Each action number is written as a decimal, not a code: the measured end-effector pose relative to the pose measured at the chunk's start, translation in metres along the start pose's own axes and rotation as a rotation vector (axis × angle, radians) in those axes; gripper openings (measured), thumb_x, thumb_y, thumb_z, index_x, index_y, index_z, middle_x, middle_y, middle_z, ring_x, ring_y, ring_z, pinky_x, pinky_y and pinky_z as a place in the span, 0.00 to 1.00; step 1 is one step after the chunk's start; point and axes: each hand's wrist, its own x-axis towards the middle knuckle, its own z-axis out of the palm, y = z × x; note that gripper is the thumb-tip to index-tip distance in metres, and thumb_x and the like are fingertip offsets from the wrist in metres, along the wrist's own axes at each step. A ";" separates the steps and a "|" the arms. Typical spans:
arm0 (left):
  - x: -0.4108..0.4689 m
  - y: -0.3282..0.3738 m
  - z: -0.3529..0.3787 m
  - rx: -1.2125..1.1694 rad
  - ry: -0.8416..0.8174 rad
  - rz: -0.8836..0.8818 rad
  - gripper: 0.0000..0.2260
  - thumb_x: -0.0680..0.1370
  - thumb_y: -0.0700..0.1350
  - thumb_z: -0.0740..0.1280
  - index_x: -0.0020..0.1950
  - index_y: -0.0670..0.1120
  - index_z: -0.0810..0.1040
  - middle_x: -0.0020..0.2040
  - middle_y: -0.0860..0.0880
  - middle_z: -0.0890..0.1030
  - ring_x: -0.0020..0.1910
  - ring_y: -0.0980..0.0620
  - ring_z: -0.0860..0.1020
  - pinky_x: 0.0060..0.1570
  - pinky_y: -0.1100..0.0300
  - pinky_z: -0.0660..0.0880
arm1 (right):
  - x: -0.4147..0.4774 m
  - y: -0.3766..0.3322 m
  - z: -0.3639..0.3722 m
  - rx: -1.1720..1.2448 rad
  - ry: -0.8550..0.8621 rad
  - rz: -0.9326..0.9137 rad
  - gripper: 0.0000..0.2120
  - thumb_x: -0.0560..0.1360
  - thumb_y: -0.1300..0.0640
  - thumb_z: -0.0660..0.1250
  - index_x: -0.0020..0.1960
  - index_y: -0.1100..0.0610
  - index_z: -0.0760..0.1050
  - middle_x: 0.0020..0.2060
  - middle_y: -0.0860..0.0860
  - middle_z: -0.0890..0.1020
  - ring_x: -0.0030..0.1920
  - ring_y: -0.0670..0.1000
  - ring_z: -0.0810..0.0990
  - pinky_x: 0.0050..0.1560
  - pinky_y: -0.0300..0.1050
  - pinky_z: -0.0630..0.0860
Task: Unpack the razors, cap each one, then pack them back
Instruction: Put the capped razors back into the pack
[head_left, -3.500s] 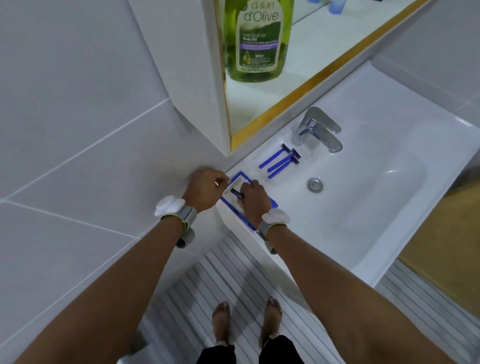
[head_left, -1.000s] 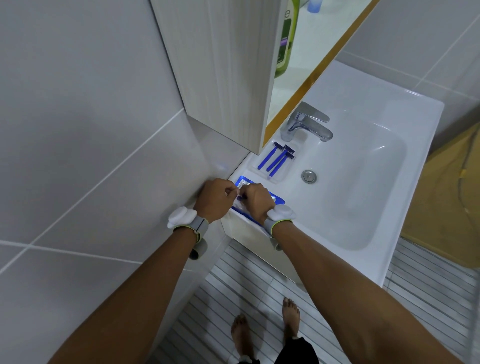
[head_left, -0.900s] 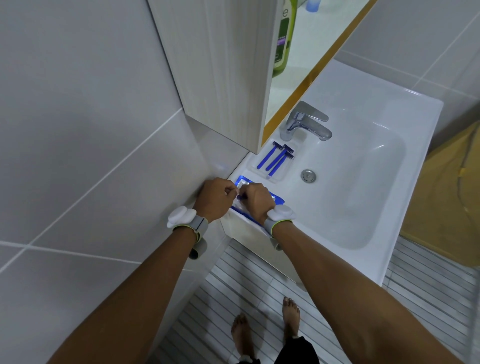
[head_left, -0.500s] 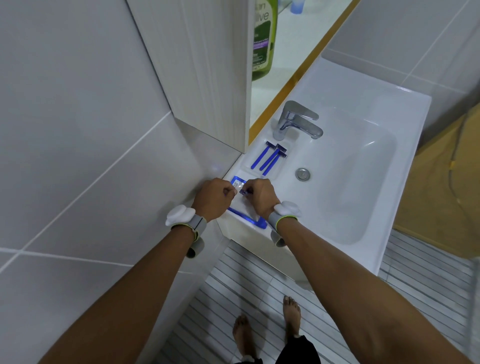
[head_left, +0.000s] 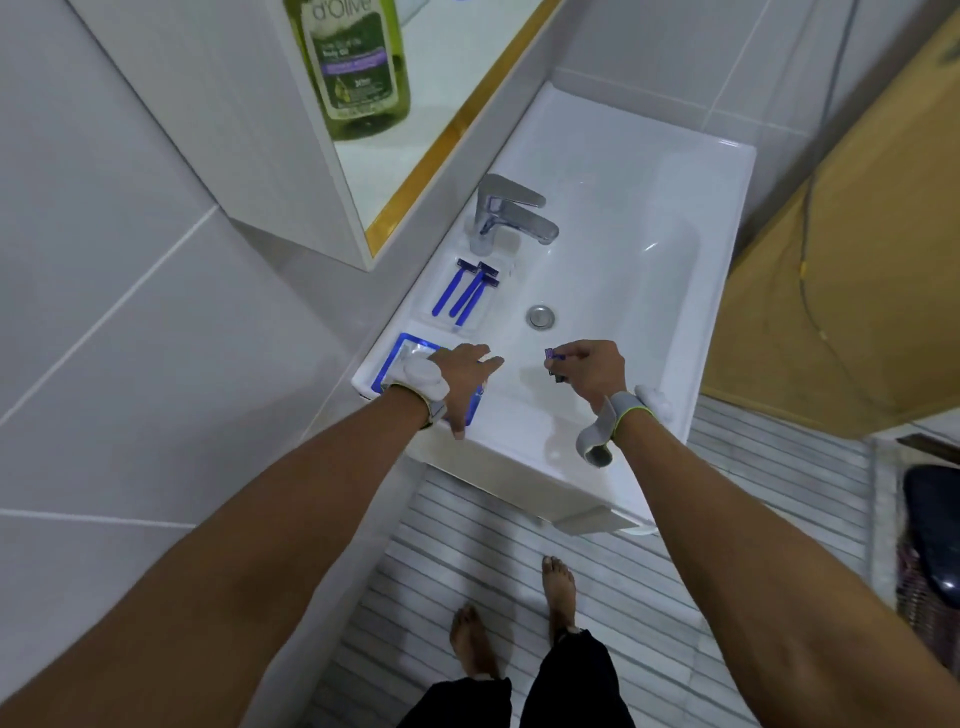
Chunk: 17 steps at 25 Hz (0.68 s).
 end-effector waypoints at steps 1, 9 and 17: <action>0.002 0.002 0.000 0.065 -0.027 -0.008 0.62 0.59 0.58 0.82 0.80 0.47 0.45 0.80 0.43 0.51 0.78 0.42 0.55 0.73 0.46 0.61 | -0.001 0.001 -0.004 0.058 -0.016 0.010 0.05 0.66 0.65 0.76 0.42 0.62 0.83 0.34 0.58 0.83 0.34 0.55 0.80 0.46 0.49 0.83; 0.005 0.029 -0.025 -0.015 0.044 -0.032 0.57 0.60 0.54 0.81 0.80 0.45 0.50 0.71 0.46 0.68 0.69 0.45 0.69 0.65 0.48 0.69 | -0.003 -0.050 -0.049 0.535 -0.159 0.008 0.15 0.69 0.68 0.73 0.54 0.71 0.78 0.39 0.58 0.82 0.36 0.50 0.82 0.41 0.39 0.82; -0.003 0.097 -0.160 -1.124 0.818 -0.036 0.50 0.63 0.53 0.81 0.77 0.58 0.55 0.68 0.51 0.74 0.60 0.53 0.74 0.55 0.59 0.77 | 0.016 -0.170 -0.128 0.389 -0.319 -0.292 0.12 0.69 0.65 0.74 0.52 0.65 0.80 0.45 0.57 0.84 0.43 0.52 0.84 0.44 0.41 0.82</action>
